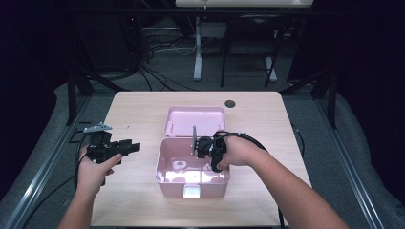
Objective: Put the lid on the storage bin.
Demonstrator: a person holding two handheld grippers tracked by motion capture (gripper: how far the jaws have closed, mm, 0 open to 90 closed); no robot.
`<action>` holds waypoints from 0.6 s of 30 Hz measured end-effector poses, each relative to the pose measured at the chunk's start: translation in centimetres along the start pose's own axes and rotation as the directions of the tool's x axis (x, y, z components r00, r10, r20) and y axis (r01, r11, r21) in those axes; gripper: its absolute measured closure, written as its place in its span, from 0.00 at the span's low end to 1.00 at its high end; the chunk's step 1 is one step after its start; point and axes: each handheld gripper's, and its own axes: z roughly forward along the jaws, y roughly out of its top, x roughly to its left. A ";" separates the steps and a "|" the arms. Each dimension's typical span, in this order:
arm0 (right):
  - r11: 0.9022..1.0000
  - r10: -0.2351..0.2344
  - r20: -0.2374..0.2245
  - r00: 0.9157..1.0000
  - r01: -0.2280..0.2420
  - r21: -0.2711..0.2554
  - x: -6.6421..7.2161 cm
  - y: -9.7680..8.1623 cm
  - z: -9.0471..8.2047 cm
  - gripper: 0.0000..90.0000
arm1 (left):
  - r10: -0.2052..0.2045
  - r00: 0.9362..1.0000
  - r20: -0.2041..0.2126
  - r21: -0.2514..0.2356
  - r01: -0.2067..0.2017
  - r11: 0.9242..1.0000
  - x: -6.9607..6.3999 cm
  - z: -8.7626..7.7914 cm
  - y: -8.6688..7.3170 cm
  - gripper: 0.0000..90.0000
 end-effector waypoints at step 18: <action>0.999 -0.023 -0.001 1.000 0.023 0.040 0.0 0.4 1.8 0.56 | -0.003 1.000 0.002 0.004 0.003 1.000 0.1 0.2 -0.1 0.57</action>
